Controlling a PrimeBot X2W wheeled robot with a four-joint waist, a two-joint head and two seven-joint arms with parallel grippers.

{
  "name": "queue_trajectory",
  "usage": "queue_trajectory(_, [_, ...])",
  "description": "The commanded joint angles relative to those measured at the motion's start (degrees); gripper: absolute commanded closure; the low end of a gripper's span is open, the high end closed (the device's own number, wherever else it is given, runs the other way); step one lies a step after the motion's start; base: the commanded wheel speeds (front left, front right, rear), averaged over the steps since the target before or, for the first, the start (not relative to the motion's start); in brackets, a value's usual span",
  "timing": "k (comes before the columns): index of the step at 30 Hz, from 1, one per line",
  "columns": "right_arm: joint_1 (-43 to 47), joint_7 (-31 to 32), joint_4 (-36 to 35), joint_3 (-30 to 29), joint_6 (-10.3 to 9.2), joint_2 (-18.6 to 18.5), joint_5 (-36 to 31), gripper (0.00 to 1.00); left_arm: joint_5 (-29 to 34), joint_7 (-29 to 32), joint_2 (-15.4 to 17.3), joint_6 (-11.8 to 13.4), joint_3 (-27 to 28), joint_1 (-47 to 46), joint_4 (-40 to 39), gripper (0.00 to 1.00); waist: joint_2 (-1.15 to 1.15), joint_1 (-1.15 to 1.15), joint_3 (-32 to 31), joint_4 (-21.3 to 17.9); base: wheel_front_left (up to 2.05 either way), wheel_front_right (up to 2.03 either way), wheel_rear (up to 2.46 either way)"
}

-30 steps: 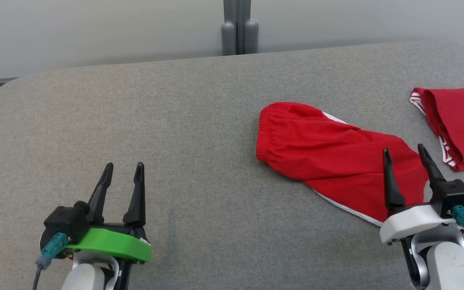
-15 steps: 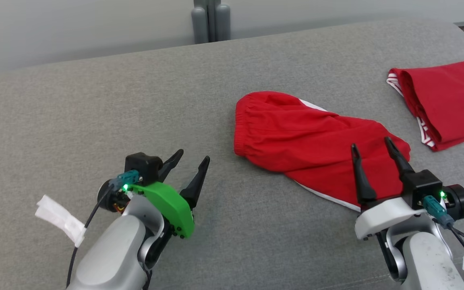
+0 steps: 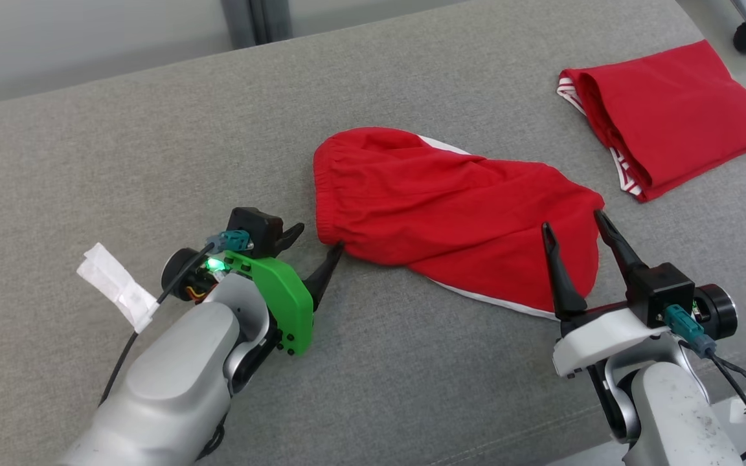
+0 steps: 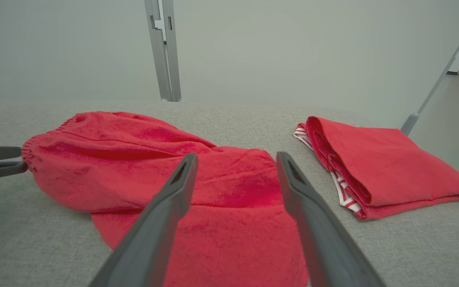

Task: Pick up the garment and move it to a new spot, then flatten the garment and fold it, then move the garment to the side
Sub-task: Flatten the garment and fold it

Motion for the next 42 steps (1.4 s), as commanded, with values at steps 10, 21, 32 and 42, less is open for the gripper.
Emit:
queue_trajectory(10, [-0.52, -0.60, 0.40, -0.12, -0.09, -0.07, 0.05, 0.00, -6.34, -4.47, 0.20, -0.12, -6.31, -4.00, 1.51, 0.05, 0.00, 0.00, 0.51, -0.79, 0.00, 0.00, 0.00])
queue_trajectory(21, [0.04, -0.17, -0.42, -1.75, -0.09, -0.09, -0.49, 0.00, -15.97, -8.48, 1.92, -0.12, -13.56, -4.29, -4.48, 1.00, 0.00, 0.00, 0.12, 2.82, 0.00, 0.00, 0.00])
queue_trajectory(32, [1.86, 1.23, -2.29, -4.16, -0.09, -0.09, -2.13, 0.00, -25.45, -10.33, 10.53, -0.12, -16.32, 5.05, -22.76, 1.00, 0.00, 0.00, -1.89, 12.05, 0.00, 0.00, 0.00])
queue_trajectory(42, [2.23, 2.23, -3.82, -3.21, -0.09, -0.10, -1.46, 0.00, -32.06, -8.49, 14.62, 3.04, -14.50, 9.94, -35.22, 1.00, 0.00, 0.00, -2.11, 14.90, 0.00, 0.00, 0.00])
